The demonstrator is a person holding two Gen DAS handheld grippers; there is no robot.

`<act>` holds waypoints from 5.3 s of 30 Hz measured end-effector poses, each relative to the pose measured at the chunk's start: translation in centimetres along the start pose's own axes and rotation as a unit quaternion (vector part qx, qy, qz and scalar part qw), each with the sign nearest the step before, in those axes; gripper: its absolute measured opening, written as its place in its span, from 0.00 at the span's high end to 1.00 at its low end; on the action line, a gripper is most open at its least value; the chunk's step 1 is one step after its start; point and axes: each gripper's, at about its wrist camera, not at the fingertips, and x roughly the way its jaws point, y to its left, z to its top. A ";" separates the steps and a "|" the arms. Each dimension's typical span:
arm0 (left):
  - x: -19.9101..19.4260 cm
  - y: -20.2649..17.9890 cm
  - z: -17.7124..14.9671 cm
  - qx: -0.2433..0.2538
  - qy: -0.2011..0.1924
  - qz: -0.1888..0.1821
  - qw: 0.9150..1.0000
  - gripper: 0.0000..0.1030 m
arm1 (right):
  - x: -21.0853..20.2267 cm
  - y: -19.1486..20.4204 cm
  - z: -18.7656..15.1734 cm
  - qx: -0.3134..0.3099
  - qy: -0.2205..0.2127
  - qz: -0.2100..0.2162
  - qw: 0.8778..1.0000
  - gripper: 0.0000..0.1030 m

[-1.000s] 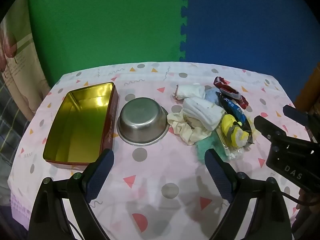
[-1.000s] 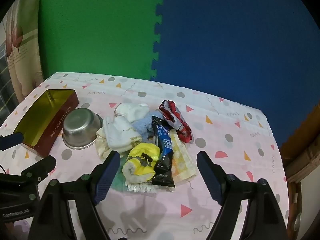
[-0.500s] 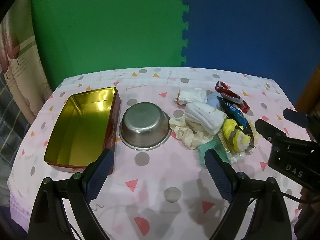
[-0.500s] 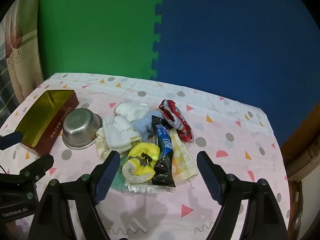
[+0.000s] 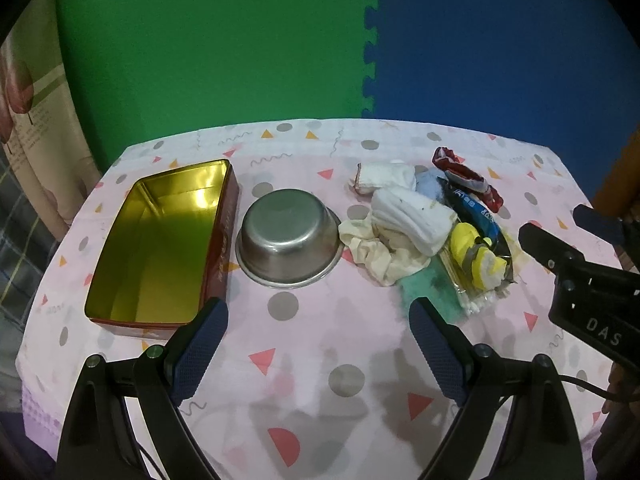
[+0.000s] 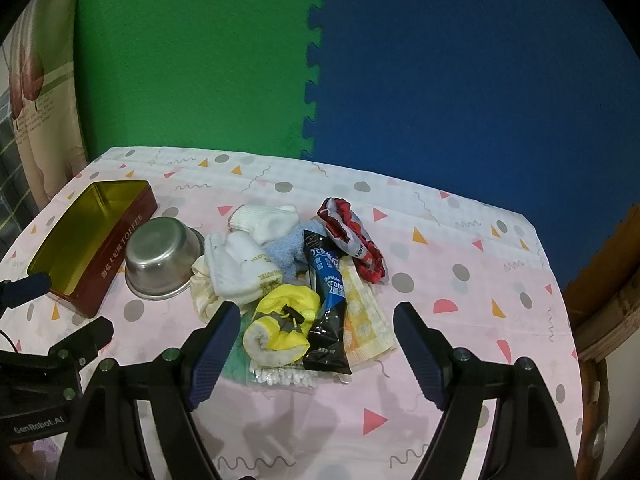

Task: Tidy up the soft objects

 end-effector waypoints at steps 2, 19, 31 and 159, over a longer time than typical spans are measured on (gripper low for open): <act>0.0 0.0 0.0 0.000 -0.001 0.001 1.000 0.12 | 0.0 0.0 0.0 0.001 0.001 -0.001 1.000 0.21; 0.0 0.7 0.2 -0.007 0.002 0.001 1.000 0.12 | 0.4 -0.3 -0.2 0.004 0.003 0.001 1.000 0.21; 0.3 0.4 0.0 -0.009 0.003 0.010 1.000 0.12 | 0.3 -0.3 -0.2 0.005 0.003 0.002 1.000 0.21; 6.5 -0.9 8.0 -0.001 0.062 -0.099 0.993 0.89 | 2.6 -5.5 -3.9 0.075 -0.052 0.120 0.989 0.71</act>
